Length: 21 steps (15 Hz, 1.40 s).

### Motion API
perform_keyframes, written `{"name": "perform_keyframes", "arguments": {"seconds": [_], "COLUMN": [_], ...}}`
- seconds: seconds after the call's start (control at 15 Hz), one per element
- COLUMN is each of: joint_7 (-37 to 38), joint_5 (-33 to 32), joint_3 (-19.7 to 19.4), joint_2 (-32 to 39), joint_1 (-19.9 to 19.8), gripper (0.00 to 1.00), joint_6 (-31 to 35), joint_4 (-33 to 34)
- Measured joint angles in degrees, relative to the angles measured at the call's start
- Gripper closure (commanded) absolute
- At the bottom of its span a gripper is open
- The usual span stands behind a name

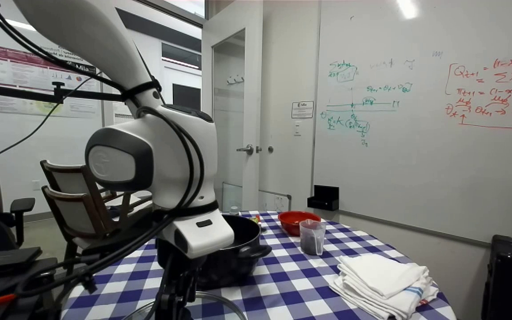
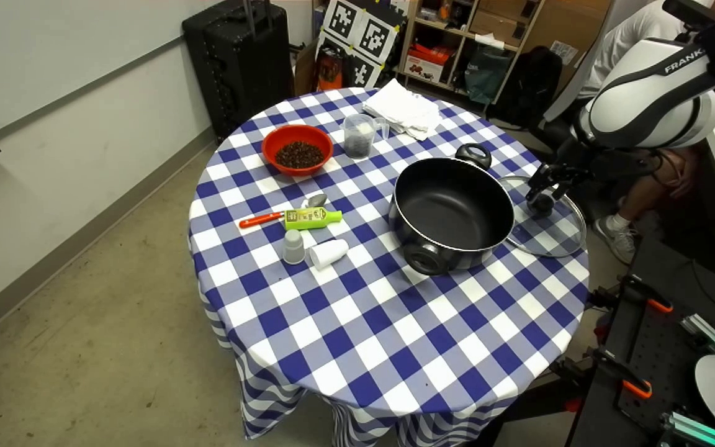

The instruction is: Pick up the lid from the table and put it on the pot

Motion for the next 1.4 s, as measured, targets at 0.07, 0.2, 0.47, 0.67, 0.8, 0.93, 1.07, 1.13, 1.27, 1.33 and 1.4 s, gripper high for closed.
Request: {"name": "perform_keyframes", "arguments": {"seconds": [0.07, 0.2, 0.47, 0.67, 0.8, 0.93, 1.07, 1.13, 1.27, 1.33, 1.4], "joint_7": [-0.05, -0.18, -0.86, -0.92, -0.92, -0.92, -0.92, -0.92, -0.92, -0.92, -0.92], "joint_5": [0.0, 0.0, -0.01, -0.01, -0.01, -0.02, -0.14, -0.27, -0.57, -0.66, -0.72], "joint_3": [0.24, 0.69, 0.84, 0.93, 0.95, 0.95, 0.95, 0.94, 0.94, 0.94, 0.94], "joint_2": [0.15, 0.51, 0.67, 0.67, 0.67, 0.66, 0.66, 0.66, 0.65, 0.65, 0.64], "joint_1": [-0.01, -0.02, -0.19, -0.3, -0.32, -0.32, -0.32, -0.32, -0.32, -0.32, -0.32], "gripper": [0.47, 0.62, 0.77, 0.77, 0.77, 0.77, 0.77, 0.77, 0.77, 0.77, 0.77], "joint_6": [0.0, 0.0, -0.15, -0.17, -0.17, -0.17, -0.18, -0.18, -0.24, -0.25, -0.27], "joint_4": [0.24, 0.69, 1.15, 1.16, 1.16, 1.16, 1.16, 1.16, 1.16, 1.16, 1.16]}}
